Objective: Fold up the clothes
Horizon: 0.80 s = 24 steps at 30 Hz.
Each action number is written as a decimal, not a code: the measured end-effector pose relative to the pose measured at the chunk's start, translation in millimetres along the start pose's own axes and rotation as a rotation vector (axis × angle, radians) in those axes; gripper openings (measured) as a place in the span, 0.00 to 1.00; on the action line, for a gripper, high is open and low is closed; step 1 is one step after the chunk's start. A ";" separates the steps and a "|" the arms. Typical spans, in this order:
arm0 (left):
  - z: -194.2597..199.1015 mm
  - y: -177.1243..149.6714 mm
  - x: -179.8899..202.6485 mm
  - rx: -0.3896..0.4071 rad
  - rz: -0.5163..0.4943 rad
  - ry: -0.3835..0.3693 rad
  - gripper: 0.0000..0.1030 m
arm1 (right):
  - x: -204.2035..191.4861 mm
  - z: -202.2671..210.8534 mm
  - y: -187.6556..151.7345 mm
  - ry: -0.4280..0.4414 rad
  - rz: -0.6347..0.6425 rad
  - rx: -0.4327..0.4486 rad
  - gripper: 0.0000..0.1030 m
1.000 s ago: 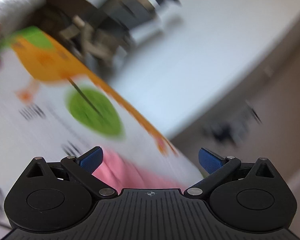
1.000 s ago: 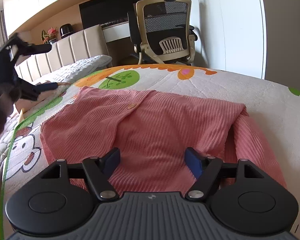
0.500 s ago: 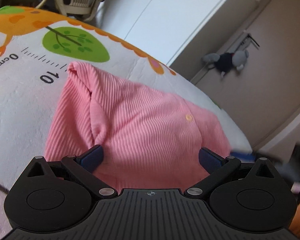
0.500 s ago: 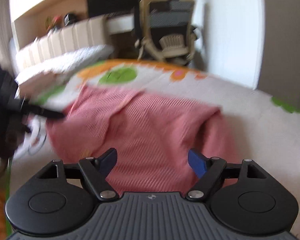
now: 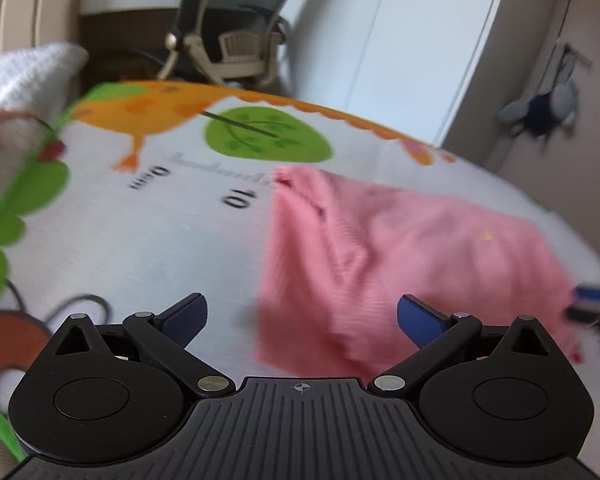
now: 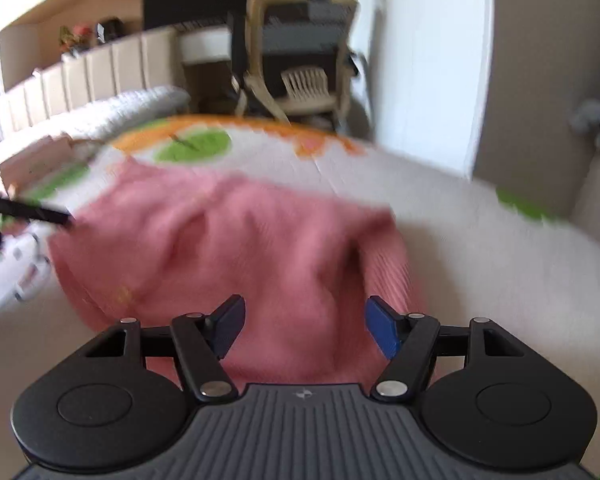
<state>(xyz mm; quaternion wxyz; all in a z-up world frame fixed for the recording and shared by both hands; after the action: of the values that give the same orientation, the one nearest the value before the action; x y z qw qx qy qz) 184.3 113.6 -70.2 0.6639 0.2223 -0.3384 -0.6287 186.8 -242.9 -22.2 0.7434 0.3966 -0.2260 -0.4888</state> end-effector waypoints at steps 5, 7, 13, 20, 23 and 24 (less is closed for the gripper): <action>-13.3 -5.7 6.3 -0.007 -0.059 0.017 0.91 | -40.8 -17.3 29.4 0.097 0.033 0.058 0.54; -14.0 -5.5 8.9 -0.001 -0.076 0.012 0.88 | -52.6 -34.3 28.0 0.113 0.049 0.025 0.54; -13.3 -7.6 18.7 0.036 -0.111 -0.057 0.59 | -84.0 -52.7 1.3 0.048 0.233 -0.056 0.58; -6.0 9.1 3.6 0.008 0.161 -0.267 0.15 | -152.8 -27.5 22.6 0.143 0.408 0.035 0.77; -6.1 16.9 -1.4 -0.016 0.279 -0.343 0.13 | -194.0 -43.9 18.3 0.167 0.543 0.034 0.77; -6.5 18.3 -1.7 -0.024 0.310 -0.365 0.13 | -208.1 -53.4 15.5 0.159 0.597 0.033 0.77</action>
<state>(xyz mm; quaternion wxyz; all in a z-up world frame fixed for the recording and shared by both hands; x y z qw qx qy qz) 201.6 116.4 -61.7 0.6828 0.0424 -0.4753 -0.5532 146.6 -31.4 -30.0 0.8629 0.3618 -0.2818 -0.2125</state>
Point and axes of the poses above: each gripper's, at about its wrist camera, not at the fingertips, and z roughly against the way its jaws point, x to its right, y to its top, the point moved 8 cm from there along -z, roughly the way its jaws point, and after that the axes turned 1 degree about y, right-handed, at the moved point
